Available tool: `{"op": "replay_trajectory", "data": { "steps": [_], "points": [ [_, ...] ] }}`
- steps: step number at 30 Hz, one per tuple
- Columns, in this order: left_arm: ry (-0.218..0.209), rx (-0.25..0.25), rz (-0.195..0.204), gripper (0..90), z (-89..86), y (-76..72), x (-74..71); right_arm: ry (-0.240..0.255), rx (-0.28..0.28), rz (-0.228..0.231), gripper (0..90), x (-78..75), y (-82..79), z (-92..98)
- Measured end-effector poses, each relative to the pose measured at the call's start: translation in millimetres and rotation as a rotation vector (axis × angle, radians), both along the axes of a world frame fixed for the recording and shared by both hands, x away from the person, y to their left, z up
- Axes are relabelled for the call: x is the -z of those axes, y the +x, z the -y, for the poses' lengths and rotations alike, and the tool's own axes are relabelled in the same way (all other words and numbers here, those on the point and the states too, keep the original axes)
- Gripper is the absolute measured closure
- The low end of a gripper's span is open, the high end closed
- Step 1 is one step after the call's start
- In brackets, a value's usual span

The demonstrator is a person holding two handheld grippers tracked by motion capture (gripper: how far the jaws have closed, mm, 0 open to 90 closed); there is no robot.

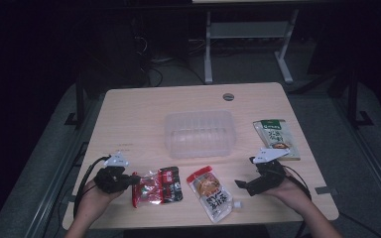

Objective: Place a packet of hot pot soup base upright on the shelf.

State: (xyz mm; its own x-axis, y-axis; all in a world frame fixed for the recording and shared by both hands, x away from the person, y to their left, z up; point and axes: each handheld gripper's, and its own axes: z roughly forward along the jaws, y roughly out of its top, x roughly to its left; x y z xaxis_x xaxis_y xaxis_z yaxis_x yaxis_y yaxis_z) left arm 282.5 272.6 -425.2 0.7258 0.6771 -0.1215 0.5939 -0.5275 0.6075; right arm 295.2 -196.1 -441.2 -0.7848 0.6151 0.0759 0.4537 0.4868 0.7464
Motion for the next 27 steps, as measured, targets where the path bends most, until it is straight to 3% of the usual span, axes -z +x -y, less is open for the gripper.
{"op": "replay_trajectory", "data": {
  "steps": [6, 11, 20, 23, 27],
  "points": [
    [0.028, -0.01, -0.028, 89.8, -4.5, -2.7, 7.7, 0.013, -0.067, 0.023, 0.2, -11.3, -3.2, -22.5],
    [0.043, -0.012, -0.036, 89.8, -5.2, -1.5, 9.9, 0.02, -0.104, 0.016, 0.2, -15.3, -1.9, -40.1],
    [0.064, -0.001, -0.061, 89.8, -3.8, 0.4, 16.4, 0.072, -0.184, -0.012, 0.2, -19.5, 4.5, -83.0],
    [0.048, -0.007, -0.069, 89.8, -5.6, 1.4, 18.2, 0.061, -0.222, -0.026, 0.2, -18.6, 6.8, -99.1],
    [0.063, -0.016, -0.081, 89.9, -6.4, 2.1, 20.1, 0.059, -0.256, -0.043, 0.2, -15.8, 9.7, -119.1]
  ]
}}
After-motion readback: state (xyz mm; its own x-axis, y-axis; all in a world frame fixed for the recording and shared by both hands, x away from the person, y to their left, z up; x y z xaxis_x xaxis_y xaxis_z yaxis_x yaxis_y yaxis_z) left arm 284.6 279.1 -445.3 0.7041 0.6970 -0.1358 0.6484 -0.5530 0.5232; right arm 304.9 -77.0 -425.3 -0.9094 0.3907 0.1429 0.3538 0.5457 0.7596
